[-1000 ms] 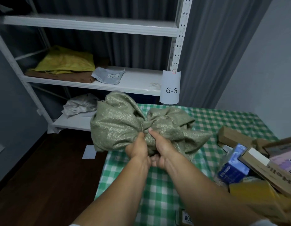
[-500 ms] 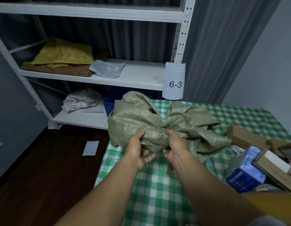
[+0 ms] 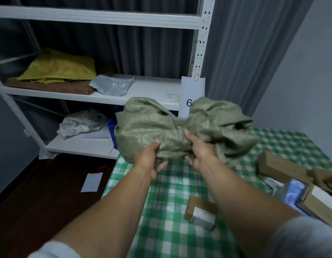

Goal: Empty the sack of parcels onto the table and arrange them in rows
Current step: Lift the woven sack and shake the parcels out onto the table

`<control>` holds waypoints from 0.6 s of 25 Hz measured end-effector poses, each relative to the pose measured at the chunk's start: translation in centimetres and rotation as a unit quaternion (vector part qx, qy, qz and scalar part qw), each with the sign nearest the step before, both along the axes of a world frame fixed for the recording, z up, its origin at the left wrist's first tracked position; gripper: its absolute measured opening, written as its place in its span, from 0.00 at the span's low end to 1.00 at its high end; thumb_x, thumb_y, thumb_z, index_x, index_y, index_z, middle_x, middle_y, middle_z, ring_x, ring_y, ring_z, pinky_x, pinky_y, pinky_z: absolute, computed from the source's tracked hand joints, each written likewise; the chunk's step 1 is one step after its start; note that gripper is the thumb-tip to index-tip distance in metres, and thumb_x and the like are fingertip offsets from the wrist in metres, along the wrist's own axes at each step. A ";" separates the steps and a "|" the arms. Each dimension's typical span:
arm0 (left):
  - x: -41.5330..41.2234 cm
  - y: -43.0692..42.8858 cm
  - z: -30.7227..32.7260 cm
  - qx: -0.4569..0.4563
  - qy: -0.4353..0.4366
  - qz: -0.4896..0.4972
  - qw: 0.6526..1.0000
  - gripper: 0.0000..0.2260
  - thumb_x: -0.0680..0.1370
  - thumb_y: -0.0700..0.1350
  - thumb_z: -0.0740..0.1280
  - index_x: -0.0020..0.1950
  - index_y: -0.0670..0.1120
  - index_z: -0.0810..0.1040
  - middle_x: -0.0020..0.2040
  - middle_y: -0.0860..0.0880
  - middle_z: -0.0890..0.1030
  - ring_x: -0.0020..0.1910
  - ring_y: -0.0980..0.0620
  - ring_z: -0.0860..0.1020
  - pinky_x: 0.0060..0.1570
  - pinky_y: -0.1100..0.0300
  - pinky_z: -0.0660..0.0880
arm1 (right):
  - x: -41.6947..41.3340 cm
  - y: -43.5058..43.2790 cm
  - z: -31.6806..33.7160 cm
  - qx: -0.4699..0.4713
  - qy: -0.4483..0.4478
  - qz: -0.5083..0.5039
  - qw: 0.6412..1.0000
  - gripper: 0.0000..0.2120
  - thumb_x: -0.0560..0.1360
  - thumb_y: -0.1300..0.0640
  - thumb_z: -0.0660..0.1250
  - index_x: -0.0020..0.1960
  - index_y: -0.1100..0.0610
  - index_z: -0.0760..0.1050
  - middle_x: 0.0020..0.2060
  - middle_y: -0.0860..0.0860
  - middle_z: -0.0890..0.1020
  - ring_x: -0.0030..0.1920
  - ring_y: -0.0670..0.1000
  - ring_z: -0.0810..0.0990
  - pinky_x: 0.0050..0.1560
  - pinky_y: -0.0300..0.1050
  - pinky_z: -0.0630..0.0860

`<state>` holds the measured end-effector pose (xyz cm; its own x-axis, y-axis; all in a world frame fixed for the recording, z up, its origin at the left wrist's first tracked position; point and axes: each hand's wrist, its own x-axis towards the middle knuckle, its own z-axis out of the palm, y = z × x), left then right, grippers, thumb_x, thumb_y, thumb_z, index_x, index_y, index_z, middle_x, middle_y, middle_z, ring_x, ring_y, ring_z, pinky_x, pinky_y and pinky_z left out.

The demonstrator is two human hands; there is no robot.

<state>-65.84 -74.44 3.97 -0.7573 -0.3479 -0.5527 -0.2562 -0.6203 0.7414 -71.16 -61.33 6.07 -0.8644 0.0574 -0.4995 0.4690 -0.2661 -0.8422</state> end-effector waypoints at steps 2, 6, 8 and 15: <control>-1.6 -0.9 1.7 -0.022 0.016 -0.048 0.998 0.18 0.81 0.52 0.67 0.69 0.48 0.72 0.67 0.44 0.75 0.66 0.43 0.74 0.55 0.45 0.80 | -2.7 0.2 2.0 0.013 0.015 0.055 0.998 0.21 0.74 0.44 0.75 0.62 0.52 0.76 0.53 0.51 0.84 0.46 0.50 0.83 0.41 0.44 0.78; -0.9 -1.8 -1.2 -0.022 0.016 -0.026 0.999 0.18 0.79 0.46 0.68 0.69 0.49 0.73 0.69 0.48 0.75 0.66 0.48 0.75 0.58 0.51 0.76 | -2.8 2.8 -0.7 0.077 -0.018 0.067 0.995 0.09 0.80 0.53 0.68 0.60 0.52 0.77 0.57 0.52 0.83 0.48 0.50 0.82 0.41 0.43 0.79; 0.2 -1.4 -3.3 -0.016 0.002 -0.025 1.000 0.22 0.78 0.45 0.69 0.72 0.48 0.73 0.70 0.47 0.75 0.67 0.49 0.74 0.52 0.53 0.77 | -1.0 4.3 -2.7 0.079 -0.055 0.063 0.993 0.10 0.81 0.56 0.66 0.62 0.54 0.76 0.56 0.54 0.83 0.49 0.53 0.83 0.44 0.49 0.83; 2.1 -0.5 -1.6 -0.033 -0.012 -0.002 0.999 0.21 0.79 0.42 0.68 0.71 0.43 0.73 0.70 0.43 0.73 0.67 0.47 0.74 0.55 0.52 0.81 | 2.1 4.9 -1.8 0.110 -0.083 0.063 0.988 0.06 0.82 0.60 0.64 0.59 0.57 0.72 0.50 0.55 0.77 0.46 0.53 0.79 0.40 0.49 0.81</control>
